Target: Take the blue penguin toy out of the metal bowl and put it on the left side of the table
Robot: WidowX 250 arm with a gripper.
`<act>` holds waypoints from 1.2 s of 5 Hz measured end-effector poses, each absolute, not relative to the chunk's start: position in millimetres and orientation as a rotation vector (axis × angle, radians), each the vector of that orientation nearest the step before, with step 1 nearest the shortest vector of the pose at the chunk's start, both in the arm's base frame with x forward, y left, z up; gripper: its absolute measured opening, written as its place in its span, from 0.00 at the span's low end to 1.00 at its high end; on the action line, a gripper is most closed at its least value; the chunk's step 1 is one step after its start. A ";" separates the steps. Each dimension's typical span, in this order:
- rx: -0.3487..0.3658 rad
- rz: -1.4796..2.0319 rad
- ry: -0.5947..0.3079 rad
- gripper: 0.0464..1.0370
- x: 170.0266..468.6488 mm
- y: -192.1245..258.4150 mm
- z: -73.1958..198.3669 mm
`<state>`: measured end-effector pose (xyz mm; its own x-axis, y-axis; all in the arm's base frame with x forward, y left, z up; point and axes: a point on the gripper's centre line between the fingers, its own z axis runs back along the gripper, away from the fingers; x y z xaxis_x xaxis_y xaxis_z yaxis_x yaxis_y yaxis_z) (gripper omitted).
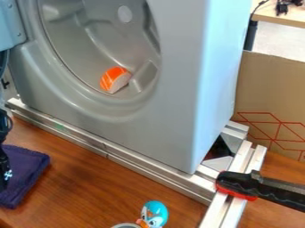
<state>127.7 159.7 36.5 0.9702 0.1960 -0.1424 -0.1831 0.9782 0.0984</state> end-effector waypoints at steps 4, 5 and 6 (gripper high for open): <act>-0.034 -0.099 -0.030 0.96 156.1 56.3 79.1; -0.089 -0.196 -0.080 0.96 172.8 27.7 80.8; -0.148 -0.264 -0.098 0.96 185.5 5.2 79.8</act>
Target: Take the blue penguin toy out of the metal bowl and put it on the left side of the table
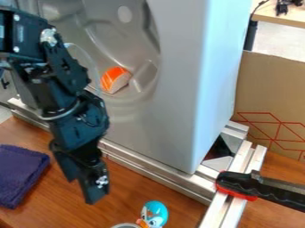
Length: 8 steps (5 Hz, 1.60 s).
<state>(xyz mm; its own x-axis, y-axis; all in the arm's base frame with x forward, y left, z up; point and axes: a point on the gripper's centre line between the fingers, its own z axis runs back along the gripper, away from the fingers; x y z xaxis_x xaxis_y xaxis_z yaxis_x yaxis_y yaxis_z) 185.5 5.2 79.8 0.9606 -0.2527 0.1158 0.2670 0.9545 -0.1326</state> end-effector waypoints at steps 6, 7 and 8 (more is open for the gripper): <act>-0.039 -0.323 0.006 0.96 219.2 -53.5 47.7; -0.036 -0.318 0.026 0.96 219.9 -53.2 41.2; -0.084 -0.328 0.049 0.96 219.9 -61.2 33.3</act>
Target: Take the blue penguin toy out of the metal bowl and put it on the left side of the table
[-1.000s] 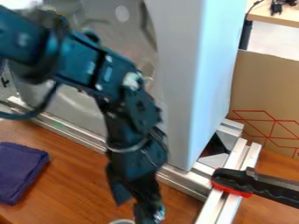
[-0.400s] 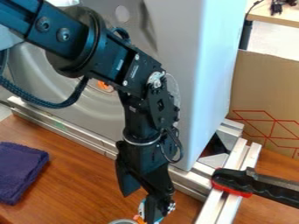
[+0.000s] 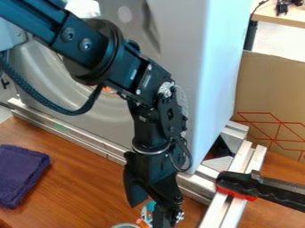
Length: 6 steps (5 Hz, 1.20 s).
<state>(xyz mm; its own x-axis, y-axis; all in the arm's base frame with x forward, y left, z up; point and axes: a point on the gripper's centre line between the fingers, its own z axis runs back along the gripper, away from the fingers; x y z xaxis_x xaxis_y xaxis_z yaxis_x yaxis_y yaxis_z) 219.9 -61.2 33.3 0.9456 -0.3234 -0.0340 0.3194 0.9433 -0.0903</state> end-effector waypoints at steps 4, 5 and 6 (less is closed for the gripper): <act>-0.037 -0.362 0.093 0.71 229.2 -63.6 12.5; -0.038 -0.354 0.097 0.65 224.0 -57.9 13.7; -0.062 -0.331 0.050 0.65 220.5 -45.7 34.4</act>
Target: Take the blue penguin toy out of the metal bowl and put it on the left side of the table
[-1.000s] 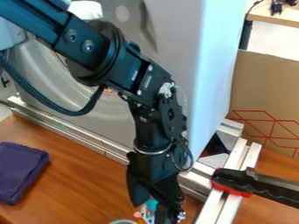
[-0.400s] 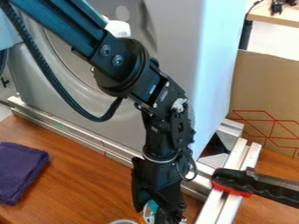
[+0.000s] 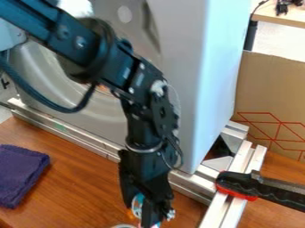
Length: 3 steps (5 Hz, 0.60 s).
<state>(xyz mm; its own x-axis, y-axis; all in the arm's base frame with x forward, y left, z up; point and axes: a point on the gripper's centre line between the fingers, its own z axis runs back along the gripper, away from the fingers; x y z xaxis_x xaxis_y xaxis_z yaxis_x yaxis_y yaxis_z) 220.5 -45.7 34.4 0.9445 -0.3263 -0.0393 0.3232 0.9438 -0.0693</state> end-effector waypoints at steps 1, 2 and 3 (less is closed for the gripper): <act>-0.084 -0.285 -0.040 0.65 227.1 -26.1 56.1; -0.033 -0.212 -0.165 0.65 222.7 2.1 71.7; 0.008 -0.100 -0.112 0.65 204.9 40.0 67.0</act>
